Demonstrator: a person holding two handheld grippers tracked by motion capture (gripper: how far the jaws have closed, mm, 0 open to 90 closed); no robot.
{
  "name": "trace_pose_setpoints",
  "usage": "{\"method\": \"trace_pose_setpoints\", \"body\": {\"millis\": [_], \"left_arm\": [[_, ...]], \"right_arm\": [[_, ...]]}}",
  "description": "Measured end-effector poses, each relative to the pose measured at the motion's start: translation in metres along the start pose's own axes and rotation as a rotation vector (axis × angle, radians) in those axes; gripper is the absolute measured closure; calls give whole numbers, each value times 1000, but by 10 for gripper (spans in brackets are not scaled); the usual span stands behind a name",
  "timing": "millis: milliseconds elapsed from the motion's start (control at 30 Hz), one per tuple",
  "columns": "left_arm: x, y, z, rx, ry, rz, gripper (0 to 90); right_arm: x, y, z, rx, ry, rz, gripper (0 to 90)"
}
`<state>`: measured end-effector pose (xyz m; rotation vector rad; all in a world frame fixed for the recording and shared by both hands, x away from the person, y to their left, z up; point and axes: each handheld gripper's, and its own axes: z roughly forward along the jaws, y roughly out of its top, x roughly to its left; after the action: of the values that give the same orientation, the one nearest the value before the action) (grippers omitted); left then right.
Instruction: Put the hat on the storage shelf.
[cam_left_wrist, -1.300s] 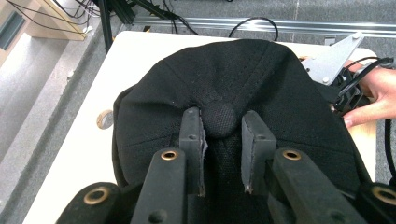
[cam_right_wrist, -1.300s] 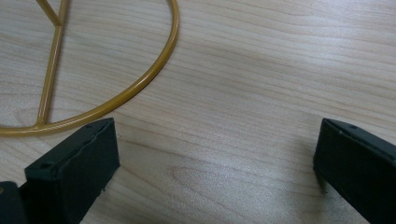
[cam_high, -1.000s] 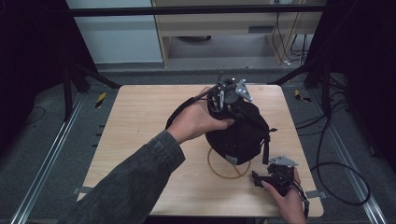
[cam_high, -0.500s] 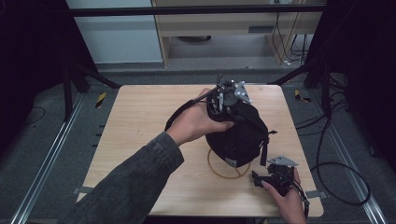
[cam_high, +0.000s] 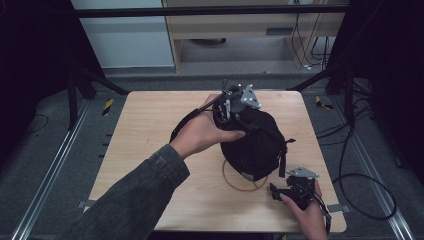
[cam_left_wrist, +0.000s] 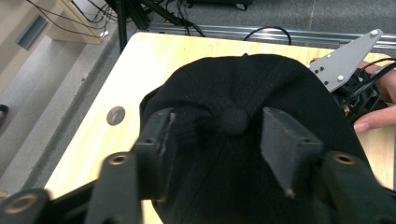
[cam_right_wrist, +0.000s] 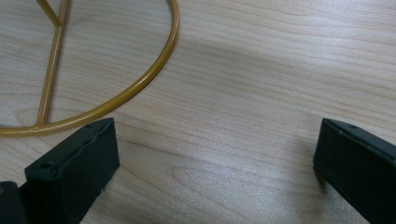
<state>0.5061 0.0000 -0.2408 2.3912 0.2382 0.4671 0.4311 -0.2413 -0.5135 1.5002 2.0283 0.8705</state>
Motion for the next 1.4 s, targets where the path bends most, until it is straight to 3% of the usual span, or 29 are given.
{"method": "trace_pose_setpoints", "body": {"millis": [233, 400, 900, 1133, 1400], "left_arm": [[-6, -4, -6, -22, 12, -7, 205], [-10, -7, -9, -39, 0, -8, 117], [-25, -26, -20, -71, -41, 17, 61], [-31, -36, -28, -95, -43, 7, 53], [-33, -50, -34, -116, -45, -39, 48]], "right_arm": [[0, 0, 0, 0, 0, -1, 4], [0, 0, 0, 0, 0, -1, 4], [0, 0, 0, 1, 0, -1, 4], [0, 0, 0, 1, 0, -1, 4], [0, 0, 0, 1, 0, -1, 4]]}}
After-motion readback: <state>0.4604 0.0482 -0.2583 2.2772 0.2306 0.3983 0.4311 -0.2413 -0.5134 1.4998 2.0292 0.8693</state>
